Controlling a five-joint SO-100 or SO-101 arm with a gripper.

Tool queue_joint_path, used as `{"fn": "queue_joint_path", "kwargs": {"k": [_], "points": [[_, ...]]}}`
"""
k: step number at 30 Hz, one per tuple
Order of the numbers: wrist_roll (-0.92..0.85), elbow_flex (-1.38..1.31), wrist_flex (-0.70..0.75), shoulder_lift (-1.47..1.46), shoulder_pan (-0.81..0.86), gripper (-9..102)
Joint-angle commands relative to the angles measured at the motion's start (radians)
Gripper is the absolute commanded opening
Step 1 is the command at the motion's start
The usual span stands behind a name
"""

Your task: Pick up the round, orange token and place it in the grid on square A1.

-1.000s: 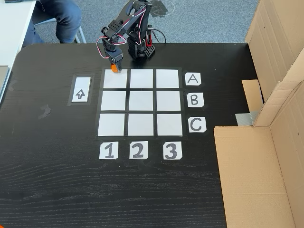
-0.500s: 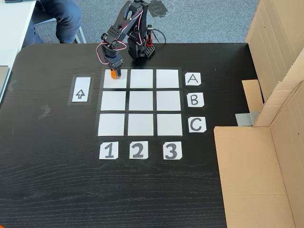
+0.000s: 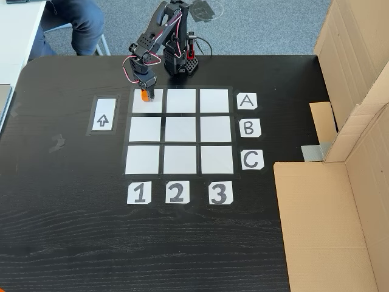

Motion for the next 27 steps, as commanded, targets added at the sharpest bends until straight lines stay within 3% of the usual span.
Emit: {"fn": "queue_joint_path", "kwargs": {"k": [1,27], "points": [[0.008,-0.017,-0.011,0.0,0.015,5],[0.006,0.023,-0.06,-0.038,0.015,9]]}}
